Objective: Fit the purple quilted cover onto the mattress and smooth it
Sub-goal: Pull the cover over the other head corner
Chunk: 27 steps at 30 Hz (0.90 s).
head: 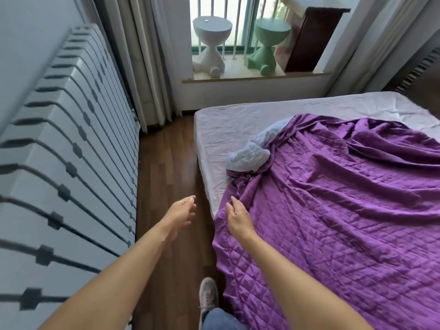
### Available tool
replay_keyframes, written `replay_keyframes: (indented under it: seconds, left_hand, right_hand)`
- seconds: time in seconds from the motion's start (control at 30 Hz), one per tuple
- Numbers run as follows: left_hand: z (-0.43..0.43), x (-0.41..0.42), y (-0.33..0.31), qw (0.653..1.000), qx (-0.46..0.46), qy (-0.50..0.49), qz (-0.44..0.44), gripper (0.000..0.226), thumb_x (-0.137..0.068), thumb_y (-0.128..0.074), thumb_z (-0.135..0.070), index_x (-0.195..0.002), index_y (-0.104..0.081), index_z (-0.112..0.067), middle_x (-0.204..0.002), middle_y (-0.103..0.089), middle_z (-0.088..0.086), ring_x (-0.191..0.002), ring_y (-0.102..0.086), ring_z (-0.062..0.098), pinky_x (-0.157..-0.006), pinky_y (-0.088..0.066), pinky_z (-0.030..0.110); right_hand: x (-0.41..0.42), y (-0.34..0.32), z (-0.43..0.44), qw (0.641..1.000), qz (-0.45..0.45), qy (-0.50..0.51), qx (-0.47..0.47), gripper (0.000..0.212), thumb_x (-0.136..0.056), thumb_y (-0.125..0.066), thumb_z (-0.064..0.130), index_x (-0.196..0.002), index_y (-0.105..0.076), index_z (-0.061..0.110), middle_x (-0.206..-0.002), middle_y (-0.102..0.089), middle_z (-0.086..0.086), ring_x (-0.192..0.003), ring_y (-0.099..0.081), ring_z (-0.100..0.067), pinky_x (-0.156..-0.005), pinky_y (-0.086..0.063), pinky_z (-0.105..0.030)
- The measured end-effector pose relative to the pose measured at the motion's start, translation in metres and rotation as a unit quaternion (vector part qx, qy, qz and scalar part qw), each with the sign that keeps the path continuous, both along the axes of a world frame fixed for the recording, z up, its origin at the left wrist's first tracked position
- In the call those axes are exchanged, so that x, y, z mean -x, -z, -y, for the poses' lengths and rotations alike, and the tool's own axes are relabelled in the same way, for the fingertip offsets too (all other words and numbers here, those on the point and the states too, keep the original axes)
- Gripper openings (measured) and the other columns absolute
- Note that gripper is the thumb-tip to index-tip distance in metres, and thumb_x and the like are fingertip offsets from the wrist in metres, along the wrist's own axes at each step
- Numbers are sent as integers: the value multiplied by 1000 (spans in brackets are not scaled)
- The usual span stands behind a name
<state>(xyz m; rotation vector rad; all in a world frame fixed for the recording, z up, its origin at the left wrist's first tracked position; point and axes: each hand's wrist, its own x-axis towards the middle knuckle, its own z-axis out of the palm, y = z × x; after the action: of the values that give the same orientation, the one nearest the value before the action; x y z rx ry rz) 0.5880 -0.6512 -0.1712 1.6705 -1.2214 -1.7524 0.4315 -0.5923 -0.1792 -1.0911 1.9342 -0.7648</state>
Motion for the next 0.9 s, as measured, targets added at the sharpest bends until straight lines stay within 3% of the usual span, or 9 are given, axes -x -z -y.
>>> replay_keyframes:
  seconds: [0.23, 0.37, 0.57, 0.67, 0.8, 0.83, 0.9]
  left_hand:
    - [89, 12, 5, 1000, 11, -15, 24, 39, -102, -34, -28, -137, -46, -17, -133, -52, 7, -121, -49, 22, -93, -38, 31]
    - [127, -3, 22, 998, -18, -41, 34, 38, -101, -34, -28, -136, -46, -17, -132, -53, 6, -119, -50, 23, -94, -38, 33]
    - [207, -7, 30, 997, -50, -50, 23, 40, -102, -34, -28, -138, -43, -15, -135, -51, 8, -125, -47, 26, -104, -34, 39]
    - [265, -9, 33, 998, -51, -39, 11, 41, -102, -33, -29, -139, -41, -16, -137, -50, 7, -126, -46, 25, -108, -34, 40]
    - [348, -17, 31, 999, -40, -26, -2, 42, -102, -32, -29, -141, -38, -15, -140, -47, 8, -128, -45, 26, -110, -33, 40]
    - [366, -19, 28, 999, -40, -28, -4, 42, -102, -32, -29, -141, -38, -15, -140, -47, 8, -128, -45, 26, -110, -33, 40]
    - [406, -23, 19, 999, -38, -18, -5, 42, -102, -32, -29, -142, -37, -14, -140, -47, 7, -128, -45, 25, -109, -33, 39]
  right_hand:
    - [27, -2, 95, 1000, -2, -6, -23, 37, -101, -33, 14, -129, -42, -8, -135, -46, -20, -125, -41, -32, -99, -28, -32]
    - [24, 6, 137, 999, 18, -3, -37, 28, -100, -36, 17, -121, -48, 3, -120, -55, -19, -113, -49, -34, -90, -35, -35]
    - [14, 16, 217, 997, 38, -14, -69, 46, -101, -35, 30, -138, -37, 4, -138, -46, -16, -131, -40, -30, -104, -30, -36]
    - [12, 23, 273, 997, 48, -11, -62, 37, -101, -34, 32, -132, -43, 14, -130, -49, -8, -132, -39, -28, -103, -31, -34]
    - [13, 20, 353, 996, 44, 18, -80, 50, -101, -32, 34, -144, -30, 9, -146, -38, -9, -136, -34, -24, -111, -26, -35]
    - [13, 16, 368, 995, 48, 25, -85, 44, -101, -32, 33, -140, -37, 11, -140, -43, -8, -131, -38, -22, -109, -28, -33]
    - [9, 9, 408, 994, 53, 41, -82, 20, -100, -32, 30, -110, -49, 24, -112, -50, 3, -111, -43, -16, -94, -31, -28]
